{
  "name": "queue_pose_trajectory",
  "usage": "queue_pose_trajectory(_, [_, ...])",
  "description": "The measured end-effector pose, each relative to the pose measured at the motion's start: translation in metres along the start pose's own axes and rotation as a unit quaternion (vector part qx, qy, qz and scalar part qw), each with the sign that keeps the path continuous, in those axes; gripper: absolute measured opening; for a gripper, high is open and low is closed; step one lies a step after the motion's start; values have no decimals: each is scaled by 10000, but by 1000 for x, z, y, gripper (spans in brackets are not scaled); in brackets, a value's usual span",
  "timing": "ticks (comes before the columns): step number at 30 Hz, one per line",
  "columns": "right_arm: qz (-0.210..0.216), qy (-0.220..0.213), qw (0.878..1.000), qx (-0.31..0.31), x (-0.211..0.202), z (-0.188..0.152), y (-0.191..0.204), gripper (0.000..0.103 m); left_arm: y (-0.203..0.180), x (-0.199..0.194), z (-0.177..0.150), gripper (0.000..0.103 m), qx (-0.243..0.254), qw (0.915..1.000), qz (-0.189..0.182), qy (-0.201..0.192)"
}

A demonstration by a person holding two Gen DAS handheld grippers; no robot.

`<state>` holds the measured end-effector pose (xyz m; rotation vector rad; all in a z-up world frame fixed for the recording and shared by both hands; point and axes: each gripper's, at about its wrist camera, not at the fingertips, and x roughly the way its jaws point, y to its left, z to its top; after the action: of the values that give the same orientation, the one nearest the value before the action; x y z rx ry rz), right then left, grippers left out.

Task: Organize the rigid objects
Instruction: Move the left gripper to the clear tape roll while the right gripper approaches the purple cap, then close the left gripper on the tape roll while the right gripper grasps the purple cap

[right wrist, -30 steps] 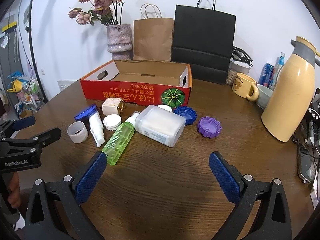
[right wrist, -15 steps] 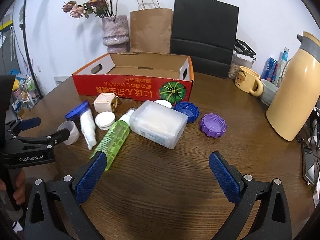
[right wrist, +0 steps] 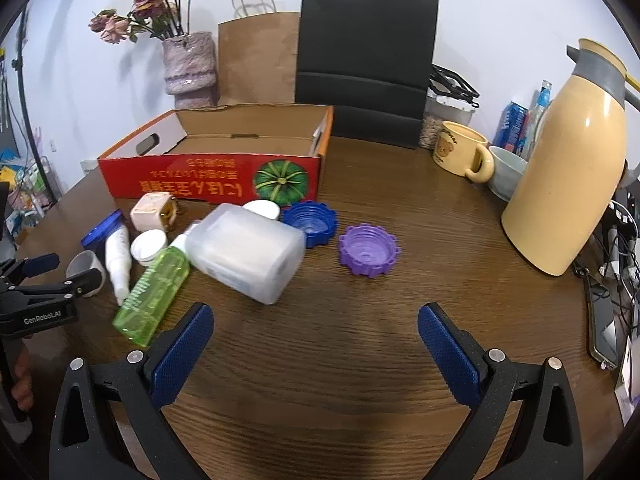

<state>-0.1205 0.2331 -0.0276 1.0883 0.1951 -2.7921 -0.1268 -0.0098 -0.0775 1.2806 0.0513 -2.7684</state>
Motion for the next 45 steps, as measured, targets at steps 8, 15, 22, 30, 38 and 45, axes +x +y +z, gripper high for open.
queue_pose_trajectory(8, [-127, -30, 9999, -100, 7, -4, -17, 103, 0, 4, -2, 53, -31, 9999, -161, 30])
queue_pose_trajectory(15, [-214, 123, 9997, -50, 19, -6, -35, 103, 5, 5, -2, 41, -173, 9991, -388, 6])
queue_pose_trajectory(22, [-178, 190, 9996, 87, 28, -5, -51, 103, 7, 0, -1, 40, -210, 9990, -382, -109])
queue_pose_trajectory(30, [-128, 391, 9991, 118, 49, 1, -65, 103, 14, -6, 2, 40, -307, 9985, -384, -243])
queue_pose_trajectory(38, [-16, 503, 9987, 18, 81, 19, -65, 103, 16, -7, 3, 40, -338, 9984, -348, -283])
queue_pose_trajectory(45, [154, 682, 9976, 6, 104, 30, -63, 98, 25, -6, 4, 40, -498, 9978, -286, -318])
